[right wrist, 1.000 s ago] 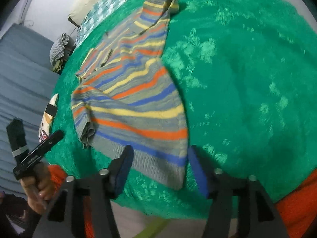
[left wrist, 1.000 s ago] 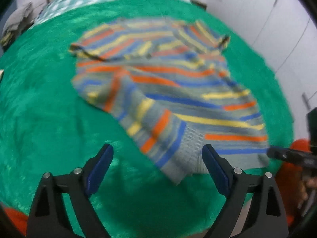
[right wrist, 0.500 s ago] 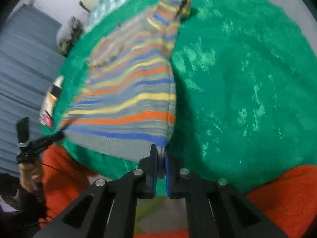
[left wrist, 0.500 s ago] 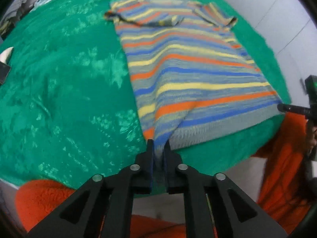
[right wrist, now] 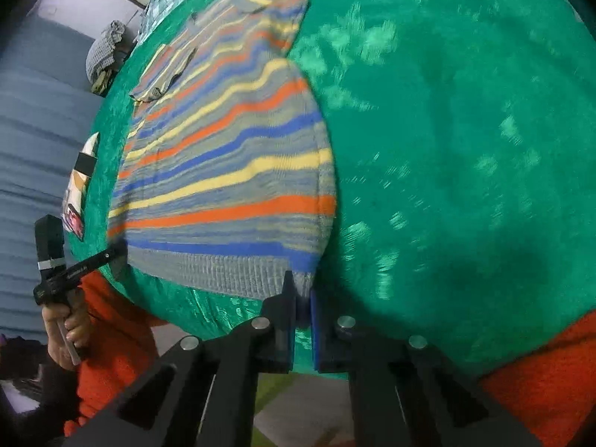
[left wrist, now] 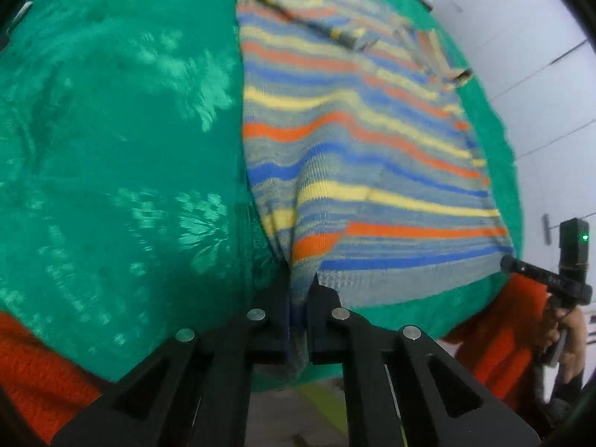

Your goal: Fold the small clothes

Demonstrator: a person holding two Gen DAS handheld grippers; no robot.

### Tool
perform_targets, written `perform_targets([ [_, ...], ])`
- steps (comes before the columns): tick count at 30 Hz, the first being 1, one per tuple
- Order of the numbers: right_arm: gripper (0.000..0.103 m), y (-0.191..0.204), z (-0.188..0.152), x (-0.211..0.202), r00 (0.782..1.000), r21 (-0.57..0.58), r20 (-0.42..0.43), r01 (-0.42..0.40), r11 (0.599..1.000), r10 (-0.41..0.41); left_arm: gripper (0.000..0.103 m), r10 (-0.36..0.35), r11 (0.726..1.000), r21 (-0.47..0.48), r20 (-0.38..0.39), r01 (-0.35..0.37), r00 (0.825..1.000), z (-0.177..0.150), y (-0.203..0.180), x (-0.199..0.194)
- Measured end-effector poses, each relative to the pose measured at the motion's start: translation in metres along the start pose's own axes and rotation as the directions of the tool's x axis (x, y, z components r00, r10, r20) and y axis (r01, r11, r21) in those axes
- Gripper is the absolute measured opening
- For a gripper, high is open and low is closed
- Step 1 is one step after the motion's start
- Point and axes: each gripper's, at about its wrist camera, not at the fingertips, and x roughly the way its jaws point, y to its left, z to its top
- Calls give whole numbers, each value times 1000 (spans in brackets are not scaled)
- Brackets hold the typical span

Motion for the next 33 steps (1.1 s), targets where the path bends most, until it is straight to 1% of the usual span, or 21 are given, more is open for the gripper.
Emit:
perform_targets([
  [2, 6, 0, -2, -16, 999, -24, 17, 34, 999, -33, 4, 36, 999, 27, -10, -36, 999, -6, 0, -9],
  [4, 6, -5, -3, -10, 996, -39, -17, 84, 996, -85, 4, 120, 991, 61, -68, -116, 990, -11, -3, 7],
  [6, 6, -10, -8, 25, 984, -62, -102, 142, 988, -148, 4, 243, 965, 129, -106, -229, 964, -18, -13, 34],
  [7, 6, -10, -9, 42, 977, -68, -122, 167, 984, -174, 5, 281, 951, 158, -94, -264, 955, -20, -20, 39],
  [8, 5, -9, -8, 45, 975, -73, -109, 184, 980, -192, 6, 318, 937, 179, -81, -300, 945, -22, -26, 40],
  [11, 6, 1, -7, 39, 973, -100, -82, 208, 973, -216, 22, 365, 919, 189, -82, -345, 927, -27, -31, 37],
  [12, 6, 0, -8, 38, 974, -100, -79, 204, 974, -212, 35, 376, 915, 190, -89, -355, 922, -29, -30, 35],
  [13, 10, -2, -9, 37, 976, -93, -87, 192, 977, -200, 53, 394, 908, 193, -93, -372, 914, -32, -30, 32],
  [14, 14, -3, -10, 35, 977, -88, -98, 183, 979, -192, 58, 427, 893, 197, -90, -404, 900, -35, -28, 26],
  [15, 25, -5, -10, 29, 974, -88, -110, 188, 978, -197, 60, 446, 883, 201, -79, -424, 891, -39, -26, 18],
  [16, 40, -6, -10, 21, 970, -101, -109, 207, 973, -218, 60, 452, 879, 201, -61, -433, 890, -42, -24, 5],
  [18, 49, -5, -4, -1, 957, -146, -65, 271, 951, -283, 63, 459, 875, 172, -5, -452, 888, -45, -19, -21],
  [21, 49, 8, 25, -37, 907, -250, 70, 419, 873, -415, 76, 478, 868, 85, 126, -489, 869, -41, -12, -59],
  [22, 51, 18, 44, -48, 885, -295, 141, 465, 835, -443, 77, 476, 871, 48, 167, -490, 863, -37, -10, -68],
  [23, 51, 28, 62, -55, 879, -323, 182, 477, 817, -441, 77, 467, 878, 3, 210, -479, 859, -34, -8, -75],
  [26, 61, 63, 122, -50, 893, -418, 294, 440, 794, -341, 80, 420, 907, -125, 303, -402, 855, -20, 2, -73],
  [27, 69, 76, 142, -38, 903, -456, 300, 419, 785, -308, 81, 421, 907, -160, 329, -389, 845, -16, 5, -66],
  [28, 69, 91, 161, -20, 919, -490, 291, 383, 783, -268, 81, 433, 901, -189, 329, -390, 839, -14, 6, -60],
  [30, 69, 110, 191, 14, 938, -517, 266, 335, 787, -225, 81, 437, 897, -211, 297, -388, 849, -20, 16, -46],
  [32, 69, 120, 225, 54, 944, -512, 244, 321, 796, -224, 81, 455, 886, -229, 263, -403, 851, -24, 22, -42],
  [33, 68, 123, 239, 73, 945, -507, 233, 320, 800, -230, 81, 450, 886, -246, 257, -393, 855, -24, 25, -41],
])
